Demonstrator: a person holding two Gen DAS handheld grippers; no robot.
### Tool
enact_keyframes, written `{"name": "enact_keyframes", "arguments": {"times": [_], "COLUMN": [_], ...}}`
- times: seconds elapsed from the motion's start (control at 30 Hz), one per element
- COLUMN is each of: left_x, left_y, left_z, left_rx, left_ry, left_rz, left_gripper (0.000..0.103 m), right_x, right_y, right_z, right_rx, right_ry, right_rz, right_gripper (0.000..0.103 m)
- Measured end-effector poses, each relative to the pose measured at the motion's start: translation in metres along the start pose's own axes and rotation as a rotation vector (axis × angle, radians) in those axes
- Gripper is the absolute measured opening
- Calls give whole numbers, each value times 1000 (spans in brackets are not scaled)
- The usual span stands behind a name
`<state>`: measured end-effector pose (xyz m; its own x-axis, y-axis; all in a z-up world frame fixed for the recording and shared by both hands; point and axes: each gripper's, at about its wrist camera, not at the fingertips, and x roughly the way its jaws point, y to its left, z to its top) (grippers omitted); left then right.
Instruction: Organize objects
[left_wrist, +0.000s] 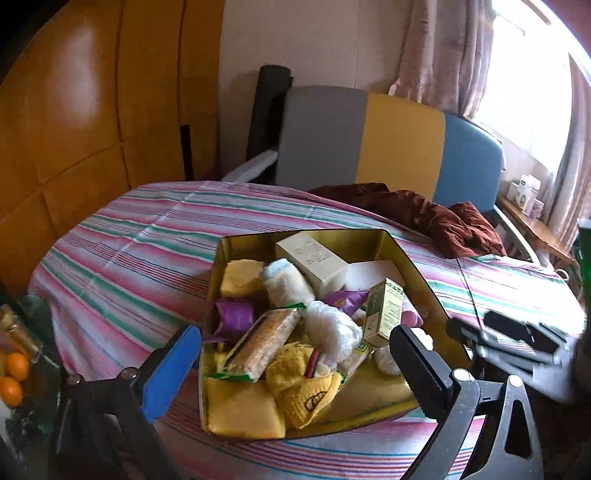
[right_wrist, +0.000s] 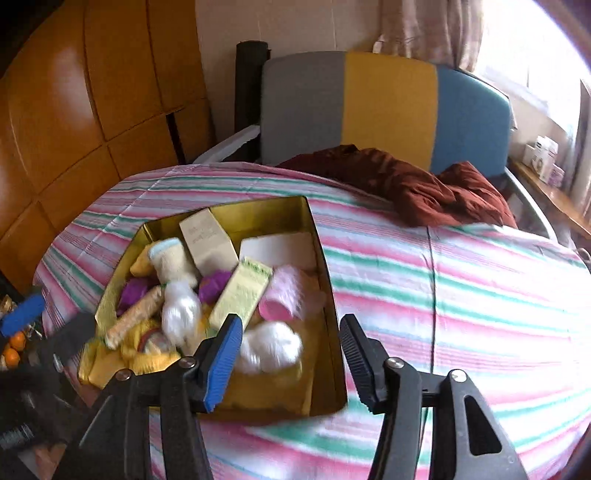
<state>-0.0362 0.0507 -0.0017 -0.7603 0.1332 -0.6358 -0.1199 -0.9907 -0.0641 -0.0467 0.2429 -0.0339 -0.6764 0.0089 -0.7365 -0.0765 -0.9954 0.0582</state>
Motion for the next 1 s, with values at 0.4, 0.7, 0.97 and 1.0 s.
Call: {"name": "enact_keyframes", "arguments": {"times": [0.4,0.7,0.97,1.0], "left_x": [-19,-31,-28,-28], "left_y": [-2,-1,3,3], "left_z": [-20,-17,-18,-18], "left_rx": [-18,-39,-55,-55], "left_ry": [29,8,7,9], "left_rz": [20,-1,30,27], "left_gripper": [103,103,101,101], "right_x": [-25,-29,-27,-26], "right_y": [-3,9,15,16], "right_z": [-29,-31,-31,-31], "right_rx": [28,-10,-30,-31], "right_ry": [-57,-64,-58,-58], "right_rz": [-39,-18,-10,-8], "right_gripper": [56,56,56,56]}}
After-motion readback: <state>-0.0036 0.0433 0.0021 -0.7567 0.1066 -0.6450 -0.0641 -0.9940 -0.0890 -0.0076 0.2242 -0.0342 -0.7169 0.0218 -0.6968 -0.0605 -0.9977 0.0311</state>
